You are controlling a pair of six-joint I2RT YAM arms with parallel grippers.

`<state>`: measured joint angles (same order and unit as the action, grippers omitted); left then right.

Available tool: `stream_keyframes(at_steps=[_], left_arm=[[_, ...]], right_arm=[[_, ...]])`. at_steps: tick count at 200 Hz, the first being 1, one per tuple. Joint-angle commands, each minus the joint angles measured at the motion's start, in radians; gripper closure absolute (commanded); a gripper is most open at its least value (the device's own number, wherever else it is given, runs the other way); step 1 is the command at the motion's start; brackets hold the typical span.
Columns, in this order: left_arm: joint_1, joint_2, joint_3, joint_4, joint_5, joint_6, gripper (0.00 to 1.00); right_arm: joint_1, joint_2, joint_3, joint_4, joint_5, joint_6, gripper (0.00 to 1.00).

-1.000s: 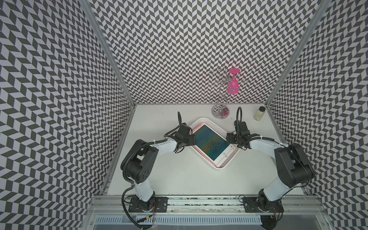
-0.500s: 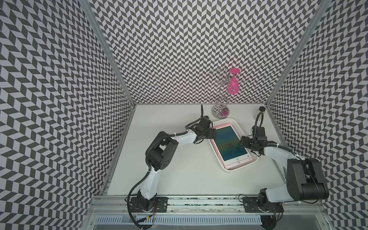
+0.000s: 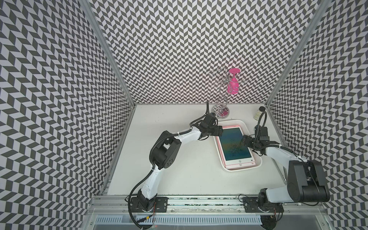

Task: Take out the writing tablet from the storage box
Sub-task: Move the storage box to the center of the board.

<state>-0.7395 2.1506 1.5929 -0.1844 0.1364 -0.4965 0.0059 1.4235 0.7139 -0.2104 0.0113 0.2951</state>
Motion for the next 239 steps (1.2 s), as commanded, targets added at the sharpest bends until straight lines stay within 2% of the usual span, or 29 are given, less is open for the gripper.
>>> stream_keyframes(at_steps=[1, 34, 65, 81, 98, 114, 131, 156, 185, 239], left_arm=[[-0.006, -0.096, -0.111, 0.011, 0.029, 0.005, 0.12], [-0.012, -0.215, -0.296, 0.069, 0.034, -0.024, 0.13], [-0.034, -0.255, -0.368, 0.099, 0.043, -0.048, 0.15], [-0.052, -0.233, -0.353, 0.097, 0.049, -0.049, 0.17], [-0.071, -0.195, -0.315, 0.075, 0.053, -0.047, 0.20], [-0.085, -0.171, -0.296, 0.078, 0.065, -0.048, 0.29], [-0.091, -0.153, -0.285, 0.080, 0.079, -0.051, 0.47], [-0.093, -0.135, -0.270, 0.079, 0.094, -0.057, 0.56], [-0.099, -0.095, -0.219, 0.075, 0.105, -0.066, 0.61], [-0.099, 0.002, -0.077, 0.040, 0.139, -0.069, 0.63]], right_arm=[[-0.003, -0.034, 0.030, 0.016, 0.029, 0.013, 0.07], [-0.003, -0.072, 0.041, 0.009, 0.038, 0.014, 0.06], [0.037, -0.148, 0.045, -0.006, 0.083, -0.003, 0.08], [0.117, -0.169, 0.060, -0.028, 0.144, -0.009, 0.08], [0.160, -0.155, 0.091, -0.069, 0.136, -0.009, 0.07], [0.176, -0.137, 0.105, -0.091, 0.133, -0.005, 0.08], [0.180, -0.120, 0.095, -0.075, 0.134, -0.009, 0.09], [0.177, -0.053, 0.108, -0.080, 0.154, -0.007, 0.10], [0.131, 0.051, 0.137, -0.091, 0.078, -0.025, 0.13], [0.055, 0.086, 0.140, -0.054, 0.080, -0.021, 0.13]])
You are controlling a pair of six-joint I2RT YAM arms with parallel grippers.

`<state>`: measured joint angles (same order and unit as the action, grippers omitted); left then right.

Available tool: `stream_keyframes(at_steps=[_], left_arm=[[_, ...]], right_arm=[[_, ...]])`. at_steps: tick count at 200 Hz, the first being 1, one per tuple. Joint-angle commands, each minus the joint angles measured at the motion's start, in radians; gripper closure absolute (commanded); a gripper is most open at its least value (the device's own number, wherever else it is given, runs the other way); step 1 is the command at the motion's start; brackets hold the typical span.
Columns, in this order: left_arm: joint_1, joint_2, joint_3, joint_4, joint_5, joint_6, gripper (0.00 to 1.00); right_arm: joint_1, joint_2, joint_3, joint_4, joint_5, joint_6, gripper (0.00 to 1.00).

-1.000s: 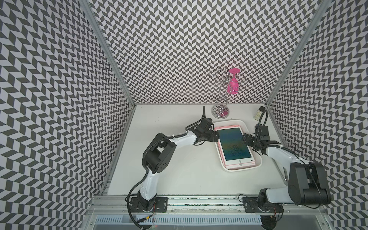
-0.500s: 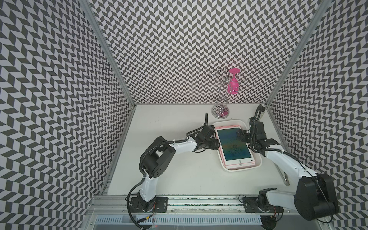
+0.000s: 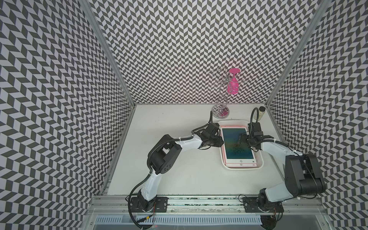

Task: Take out the writing tablet from the storage box
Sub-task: Move the storage box to the center of the board, then adjust the storage box at the center of the board, then pick up the writing tablet from the storage box.

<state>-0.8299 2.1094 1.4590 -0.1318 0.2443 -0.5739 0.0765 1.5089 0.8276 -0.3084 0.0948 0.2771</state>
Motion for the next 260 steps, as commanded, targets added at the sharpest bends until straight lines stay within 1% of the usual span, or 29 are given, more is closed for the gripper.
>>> stream_keyframes(at_steps=[1, 39, 66, 99, 124, 155, 190, 240, 260], left_arm=[[-0.009, 0.045, 0.058, -0.012, 0.032, 0.008, 0.64], [-0.009, 0.058, 0.091, -0.002, 0.054, -0.009, 0.65], [-0.007, 0.026, 0.048, 0.006, 0.057, -0.013, 0.65], [-0.005, -0.012, -0.004, 0.028, 0.073, -0.016, 0.76], [-0.005, -0.017, -0.006, 0.017, 0.073, -0.009, 0.78], [-0.005, -0.015, -0.001, 0.002, 0.065, -0.002, 0.85], [-0.005, -0.014, -0.002, -0.010, 0.053, 0.002, 0.88], [-0.006, 0.004, 0.006, -0.012, 0.057, -0.005, 0.90], [-0.006, 0.006, 0.009, -0.011, 0.058, -0.007, 0.91]], right_arm=[[-0.015, 0.001, 0.026, 0.044, -0.001, -0.003, 0.13], [-0.029, 0.032, 0.026, 0.041, 0.019, -0.003, 0.12], [-0.030, 0.048, 0.000, 0.056, 0.023, -0.001, 0.12], [-0.030, 0.048, -0.008, 0.058, 0.019, 0.002, 0.12], [-0.031, 0.042, -0.017, 0.067, 0.000, 0.004, 0.12], [-0.031, 0.055, -0.021, 0.069, -0.003, 0.003, 0.12], [-0.031, 0.061, -0.019, 0.078, -0.045, 0.002, 0.12], [-0.031, 0.000, -0.027, 0.092, -0.036, 0.003, 0.12], [-0.031, 0.002, -0.018, 0.089, -0.074, 0.000, 0.13]])
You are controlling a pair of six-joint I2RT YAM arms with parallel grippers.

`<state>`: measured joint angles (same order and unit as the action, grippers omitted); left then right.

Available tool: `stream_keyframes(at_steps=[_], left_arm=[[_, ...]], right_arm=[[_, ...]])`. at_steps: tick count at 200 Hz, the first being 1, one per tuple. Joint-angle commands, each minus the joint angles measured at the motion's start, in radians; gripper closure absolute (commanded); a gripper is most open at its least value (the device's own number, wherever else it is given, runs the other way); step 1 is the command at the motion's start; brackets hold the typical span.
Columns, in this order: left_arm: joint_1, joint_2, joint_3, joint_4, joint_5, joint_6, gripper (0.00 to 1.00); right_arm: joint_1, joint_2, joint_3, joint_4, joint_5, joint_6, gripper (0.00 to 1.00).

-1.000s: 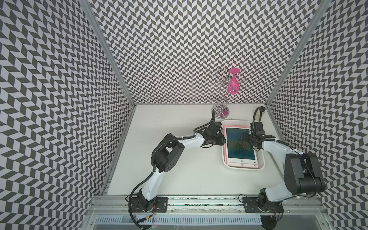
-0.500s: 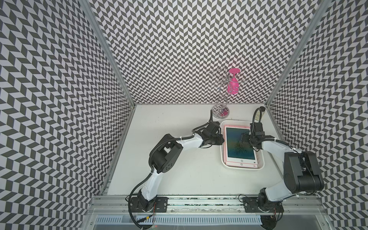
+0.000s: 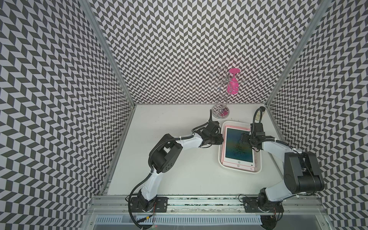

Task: Take out the writing tablet from the storage box
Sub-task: Pick up the writing tablet from the storage box.

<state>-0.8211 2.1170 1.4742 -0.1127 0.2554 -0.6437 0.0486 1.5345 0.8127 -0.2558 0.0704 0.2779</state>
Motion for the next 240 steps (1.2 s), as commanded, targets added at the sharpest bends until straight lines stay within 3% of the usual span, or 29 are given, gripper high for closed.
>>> stream_keyframes(at_steps=[1, 123, 196, 240], left_arm=[[-0.015, -0.001, -0.006, -0.031, 0.048, 0.062, 0.91], [-0.016, 0.039, 0.020, -0.043, 0.038, 0.055, 1.00], [-0.024, 0.053, 0.039, -0.062, 0.017, 0.050, 1.00], [-0.028, 0.055, 0.039, -0.060, 0.019, 0.046, 1.00]], right_arm=[[-0.003, -0.023, -0.003, 0.037, -0.052, -0.001, 0.13], [-0.004, -0.082, -0.007, 0.041, -0.330, 0.009, 0.15], [-0.016, -0.125, -0.006, 0.035, -0.403, 0.017, 0.16], [-0.016, -0.134, 0.000, 0.019, -0.375, 0.008, 0.18]])
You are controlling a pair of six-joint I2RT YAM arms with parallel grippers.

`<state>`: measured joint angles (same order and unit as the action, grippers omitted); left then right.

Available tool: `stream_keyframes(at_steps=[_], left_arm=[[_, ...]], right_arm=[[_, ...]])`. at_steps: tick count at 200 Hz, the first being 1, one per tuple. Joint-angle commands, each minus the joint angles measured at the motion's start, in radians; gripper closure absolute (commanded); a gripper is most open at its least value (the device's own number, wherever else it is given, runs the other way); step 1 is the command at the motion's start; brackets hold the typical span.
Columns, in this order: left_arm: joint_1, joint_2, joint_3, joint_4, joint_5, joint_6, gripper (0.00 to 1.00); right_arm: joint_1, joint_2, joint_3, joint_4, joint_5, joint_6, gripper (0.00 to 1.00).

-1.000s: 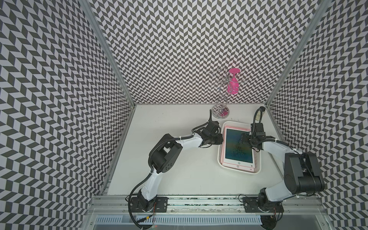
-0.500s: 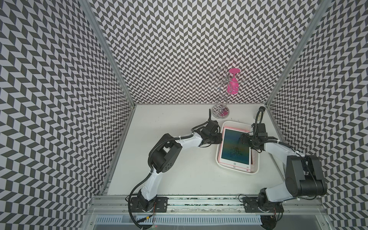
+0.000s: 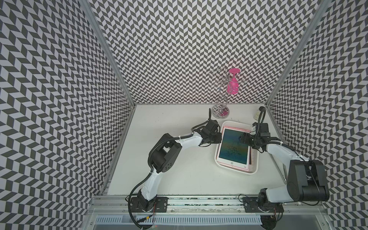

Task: Take out the writing tablet from the storage box
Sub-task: Pick up the writing tablet from the storage box.

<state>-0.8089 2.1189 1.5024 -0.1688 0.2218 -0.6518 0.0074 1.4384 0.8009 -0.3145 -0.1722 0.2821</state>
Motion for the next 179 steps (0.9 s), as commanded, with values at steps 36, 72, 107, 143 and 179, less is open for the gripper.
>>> stream_keyframes(at_steps=[36, 72, 107, 143, 179], left_arm=[[-0.040, 0.055, 0.010, -0.001, 0.056, 0.050, 1.00], [-0.041, 0.054, 0.006, 0.002, 0.059, 0.049, 1.00], [-0.041, 0.055, 0.002, 0.006, 0.059, 0.047, 1.00], [-0.041, 0.058, 0.002, 0.008, 0.063, 0.047, 1.00], [-0.041, 0.053, -0.002, 0.011, 0.065, 0.048, 1.00]], right_arm=[[0.022, -0.057, 0.018, 0.063, -0.122, 0.001, 0.18], [0.022, -0.047, 0.017, 0.052, -0.117, -0.012, 0.17], [0.020, -0.051, 0.025, 0.034, -0.063, -0.029, 0.17], [0.022, -0.045, 0.032, 0.023, -0.043, -0.034, 0.17], [0.022, -0.034, 0.050, 0.023, -0.046, -0.034, 0.17]])
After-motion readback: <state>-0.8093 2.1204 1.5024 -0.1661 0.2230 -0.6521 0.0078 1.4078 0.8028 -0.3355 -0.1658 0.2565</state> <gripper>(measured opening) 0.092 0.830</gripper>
